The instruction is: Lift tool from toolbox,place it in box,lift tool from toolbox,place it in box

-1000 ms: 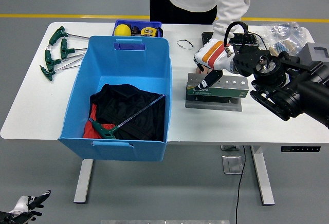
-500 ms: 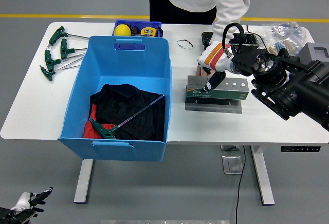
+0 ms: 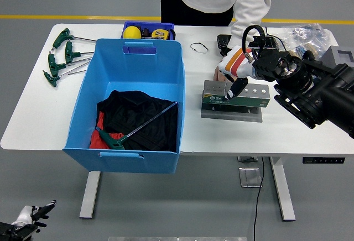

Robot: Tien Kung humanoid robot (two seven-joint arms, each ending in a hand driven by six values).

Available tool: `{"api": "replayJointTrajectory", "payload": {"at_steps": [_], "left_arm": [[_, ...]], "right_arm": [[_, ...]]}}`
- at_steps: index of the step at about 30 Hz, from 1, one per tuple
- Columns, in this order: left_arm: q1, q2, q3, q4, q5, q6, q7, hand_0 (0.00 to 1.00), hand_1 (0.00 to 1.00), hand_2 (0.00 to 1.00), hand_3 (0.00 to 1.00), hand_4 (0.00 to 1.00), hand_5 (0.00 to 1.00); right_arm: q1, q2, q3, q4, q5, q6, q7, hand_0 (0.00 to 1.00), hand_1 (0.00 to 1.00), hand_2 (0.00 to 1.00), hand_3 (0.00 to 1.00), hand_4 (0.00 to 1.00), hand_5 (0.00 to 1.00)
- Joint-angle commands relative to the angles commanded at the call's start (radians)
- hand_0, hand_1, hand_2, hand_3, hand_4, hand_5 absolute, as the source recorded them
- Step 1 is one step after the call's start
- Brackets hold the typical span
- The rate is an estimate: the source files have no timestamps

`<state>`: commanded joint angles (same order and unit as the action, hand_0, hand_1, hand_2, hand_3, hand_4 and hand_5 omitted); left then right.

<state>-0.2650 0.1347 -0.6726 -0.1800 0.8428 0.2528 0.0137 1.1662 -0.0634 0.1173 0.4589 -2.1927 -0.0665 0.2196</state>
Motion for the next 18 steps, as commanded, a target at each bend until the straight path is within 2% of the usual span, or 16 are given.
{"api": "replayJointTrajectory", "payload": {"at_steps": [1, 2, 7, 8, 13, 14, 18], "left_arm": [[0.0, 0.0, 0.0, 0.0, 0.0, 0.0, 0.0, 0.544, 0.488, 0.653, 0.698, 0.745, 0.712], [0.0, 0.0, -0.001, 0.0, 0.001, 0.0, 0.0, 0.542, 0.486, 0.652, 0.698, 0.745, 0.712], [0.002, 0.0, 0.0, 0.0, -0.003, 0.002, -0.002, 0.542, 0.486, 0.652, 0.698, 0.745, 0.712], [0.002, 0.0, 0.0, 0.0, -0.004, 0.002, -0.002, 0.537, 0.484, 0.651, 0.696, 0.744, 0.711], [0.002, 0.002, -0.002, 0.0, -0.002, 0.003, -0.003, 0.537, 0.484, 0.651, 0.696, 0.744, 0.711], [0.003, 0.002, -0.004, 0.0, -0.001, 0.003, -0.002, 0.534, 0.482, 0.65, 0.696, 0.744, 0.711], [0.006, 0.003, -0.01, 0.0, 0.005, 0.003, -0.002, 0.534, 0.482, 0.65, 0.696, 0.744, 0.711]], "right_arm": [[-0.001, 0.0, 0.001, 0.001, -0.002, 0.001, 0.001, 0.561, 0.405, 0.42, 0.327, 0.998, 0.845], [-0.001, -0.001, 0.001, 0.001, -0.001, 0.001, 0.002, 0.465, 0.298, 0.313, 0.268, 0.998, 0.847], [-0.006, -0.007, -0.007, 0.0, 0.02, -0.004, -0.002, 0.465, 0.298, 0.313, 0.268, 0.998, 0.847], [-0.007, -0.008, -0.008, 0.0, 0.024, -0.004, -0.003, 0.326, 0.222, 0.248, 0.233, 0.998, 0.845], [-0.005, -0.016, -0.01, -0.002, 0.037, -0.011, -0.002, 0.326, 0.222, 0.248, 0.233, 0.998, 0.845], [-0.004, -0.017, -0.012, -0.002, 0.041, -0.018, -0.002, 0.175, 0.137, 0.178, 0.167, 0.998, 0.839], [0.001, -0.022, -0.015, 0.0, 0.076, -0.055, 0.013, 0.175, 0.137, 0.178, 0.167, 0.998, 0.839]]}}
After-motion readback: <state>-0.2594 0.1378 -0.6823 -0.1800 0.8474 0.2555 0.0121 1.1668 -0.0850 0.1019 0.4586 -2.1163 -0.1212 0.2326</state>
